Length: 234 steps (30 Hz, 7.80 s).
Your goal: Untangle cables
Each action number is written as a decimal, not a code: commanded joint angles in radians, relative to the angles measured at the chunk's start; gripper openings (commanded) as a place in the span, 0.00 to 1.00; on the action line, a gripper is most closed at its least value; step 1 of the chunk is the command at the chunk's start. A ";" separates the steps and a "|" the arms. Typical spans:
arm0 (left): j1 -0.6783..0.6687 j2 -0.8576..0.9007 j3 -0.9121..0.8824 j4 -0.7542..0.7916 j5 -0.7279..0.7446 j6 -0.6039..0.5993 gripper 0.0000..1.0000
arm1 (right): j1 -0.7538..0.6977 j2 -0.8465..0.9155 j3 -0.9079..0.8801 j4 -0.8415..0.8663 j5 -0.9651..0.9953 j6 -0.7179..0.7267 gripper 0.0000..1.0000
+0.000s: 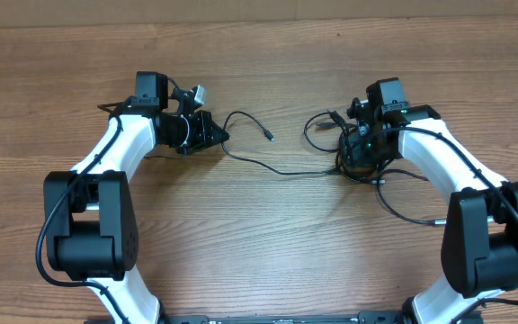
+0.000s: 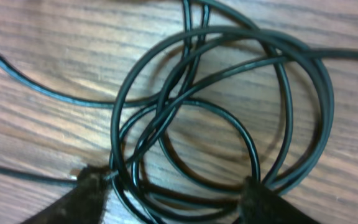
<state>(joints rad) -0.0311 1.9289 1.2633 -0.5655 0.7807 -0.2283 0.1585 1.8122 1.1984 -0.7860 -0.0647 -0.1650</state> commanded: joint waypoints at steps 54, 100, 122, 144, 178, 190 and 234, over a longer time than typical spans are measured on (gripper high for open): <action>-0.002 -0.027 0.010 0.005 -0.030 0.023 0.04 | -0.665 -0.085 0.732 -0.405 0.162 0.214 0.04; -0.002 -0.027 0.010 0.016 -0.029 0.029 0.04 | -0.348 0.033 0.416 -0.393 0.097 0.076 1.00; -0.002 -0.027 0.010 -0.006 -0.068 0.076 0.04 | -0.351 0.028 -0.002 -0.066 0.064 0.195 0.20; -0.001 -0.027 0.010 -0.006 -0.078 0.076 0.04 | -0.350 0.024 0.077 -0.081 0.054 0.225 0.04; 0.047 -0.027 0.010 -0.053 -0.085 0.097 0.04 | -0.676 -0.136 1.125 -0.620 0.193 0.251 0.04; 0.161 -0.053 0.016 -0.118 -0.082 0.137 0.04 | -0.818 -0.080 1.095 -0.612 0.069 0.243 0.04; 0.161 -0.219 0.016 -0.134 -0.086 0.144 0.04 | -0.797 -0.030 0.355 -0.168 -0.177 0.167 1.00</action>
<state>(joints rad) 0.1326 1.7409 1.2633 -0.6964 0.6979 -0.1108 -0.6552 1.8133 1.5375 -0.9592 -0.1642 0.0372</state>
